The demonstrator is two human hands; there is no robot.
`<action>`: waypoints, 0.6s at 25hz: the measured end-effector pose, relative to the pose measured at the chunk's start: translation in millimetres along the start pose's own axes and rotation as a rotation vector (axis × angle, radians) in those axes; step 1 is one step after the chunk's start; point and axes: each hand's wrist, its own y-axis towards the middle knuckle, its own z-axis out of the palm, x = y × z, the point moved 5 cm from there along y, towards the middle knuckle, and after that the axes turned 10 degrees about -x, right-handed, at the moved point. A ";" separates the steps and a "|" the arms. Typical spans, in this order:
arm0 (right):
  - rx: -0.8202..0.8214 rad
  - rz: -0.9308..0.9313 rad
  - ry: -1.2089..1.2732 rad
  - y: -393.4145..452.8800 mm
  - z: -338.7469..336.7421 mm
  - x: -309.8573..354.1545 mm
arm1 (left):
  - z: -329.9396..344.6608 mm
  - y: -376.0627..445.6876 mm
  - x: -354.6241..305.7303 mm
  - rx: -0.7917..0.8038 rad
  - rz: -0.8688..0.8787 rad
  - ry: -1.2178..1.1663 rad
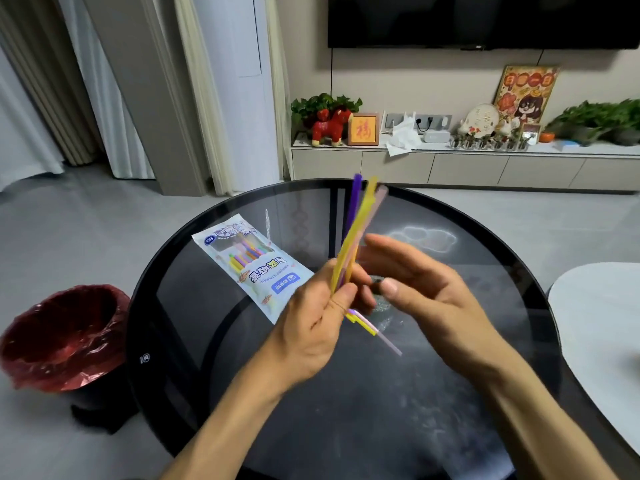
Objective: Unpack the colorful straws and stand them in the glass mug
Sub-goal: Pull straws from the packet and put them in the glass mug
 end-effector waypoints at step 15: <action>-0.083 0.076 -0.265 10.8 9.3 -24.8 | 16.2 -18.9 42.3 0.506 -0.431 0.008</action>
